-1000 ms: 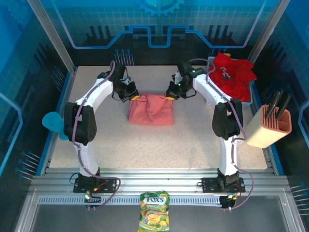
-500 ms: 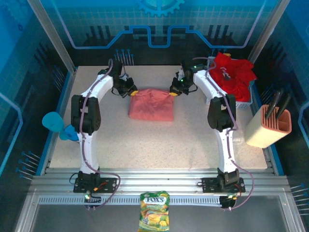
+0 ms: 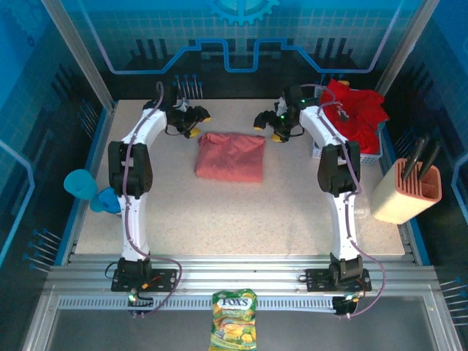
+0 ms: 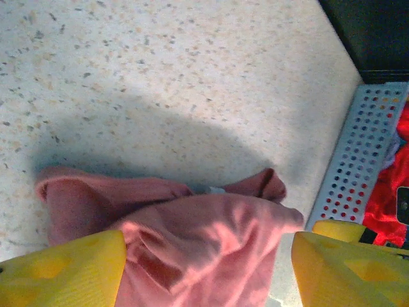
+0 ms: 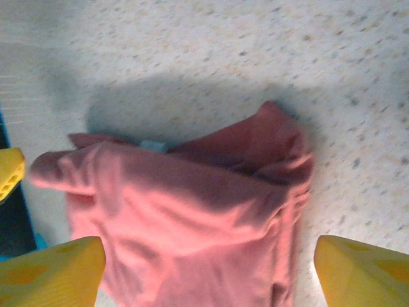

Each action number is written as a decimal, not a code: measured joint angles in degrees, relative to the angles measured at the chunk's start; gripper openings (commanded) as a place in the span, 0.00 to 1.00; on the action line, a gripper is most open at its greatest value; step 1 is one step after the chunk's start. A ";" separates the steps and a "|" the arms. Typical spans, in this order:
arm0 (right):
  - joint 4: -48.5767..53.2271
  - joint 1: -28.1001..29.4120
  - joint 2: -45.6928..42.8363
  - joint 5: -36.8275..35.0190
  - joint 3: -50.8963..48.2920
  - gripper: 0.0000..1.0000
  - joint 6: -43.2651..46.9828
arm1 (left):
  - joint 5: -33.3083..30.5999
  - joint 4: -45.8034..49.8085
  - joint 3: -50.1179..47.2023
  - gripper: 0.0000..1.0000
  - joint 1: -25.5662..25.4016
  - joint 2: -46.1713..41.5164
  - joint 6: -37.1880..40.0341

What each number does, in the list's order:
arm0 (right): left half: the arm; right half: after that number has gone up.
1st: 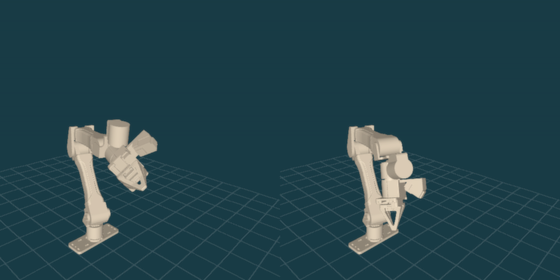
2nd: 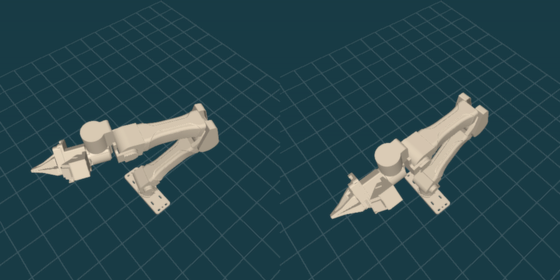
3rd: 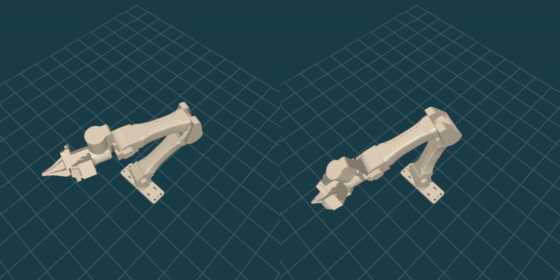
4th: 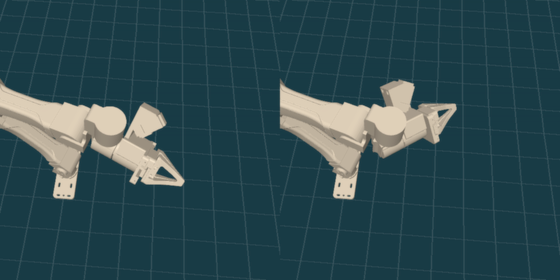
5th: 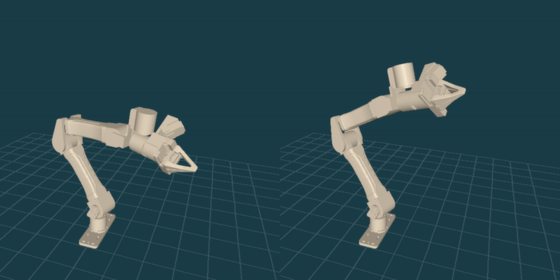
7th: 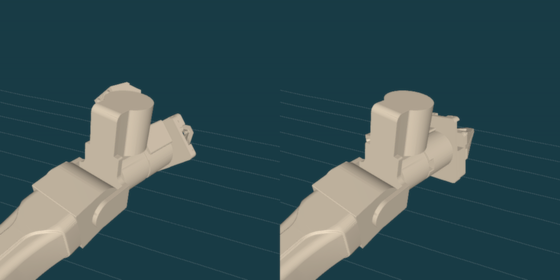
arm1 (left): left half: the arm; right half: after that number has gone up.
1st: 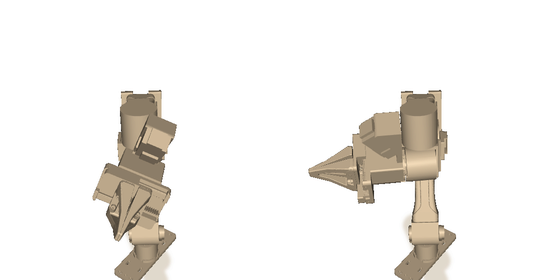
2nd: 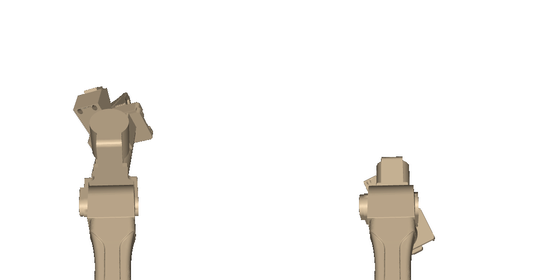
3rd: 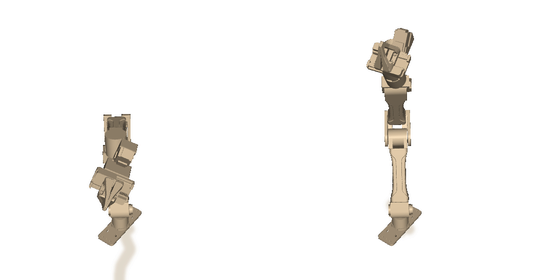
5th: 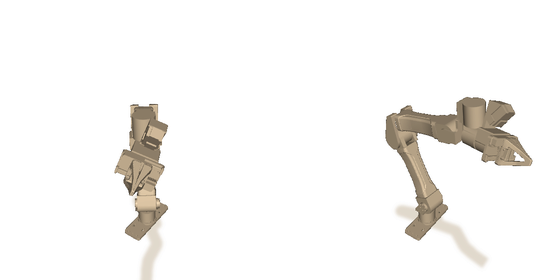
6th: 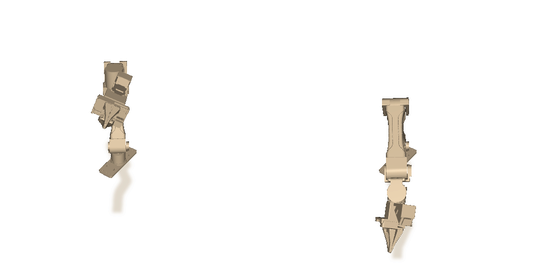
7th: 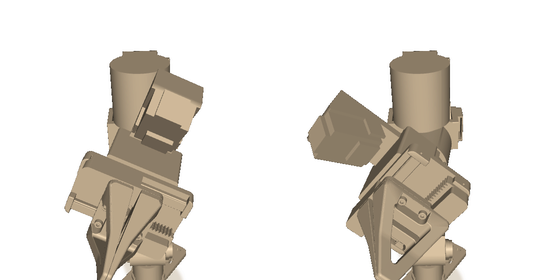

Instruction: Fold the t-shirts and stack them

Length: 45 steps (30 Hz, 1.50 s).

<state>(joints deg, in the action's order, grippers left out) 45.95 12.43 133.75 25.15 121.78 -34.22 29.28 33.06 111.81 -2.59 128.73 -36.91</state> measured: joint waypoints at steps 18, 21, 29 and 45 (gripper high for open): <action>-31.95 9.55 -18.03 3.98 -30.08 1.00 -17.44 | 2.95 -31.58 -24.22 0.64 -9.03 -10.36 -13.33; -38.01 9.55 -14.34 3.82 -29.92 1.00 -20.63 | 2.97 -36.74 -24.02 0.63 -8.94 -5.49 -16.00; -45.11 9.29 -3.08 3.93 -26.93 1.00 -24.76 | 1.55 -39.39 -17.92 0.64 -7.85 4.17 -16.92; -48.24 5.46 -2.25 6.21 -26.18 1.00 -26.43 | -1.14 -33.35 -14.51 0.64 -0.09 1.95 -9.60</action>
<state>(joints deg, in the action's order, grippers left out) -2.28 17.89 131.50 31.35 95.59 -60.64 28.14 -0.30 97.30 -2.68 130.67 -46.50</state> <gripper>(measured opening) 0.995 0.637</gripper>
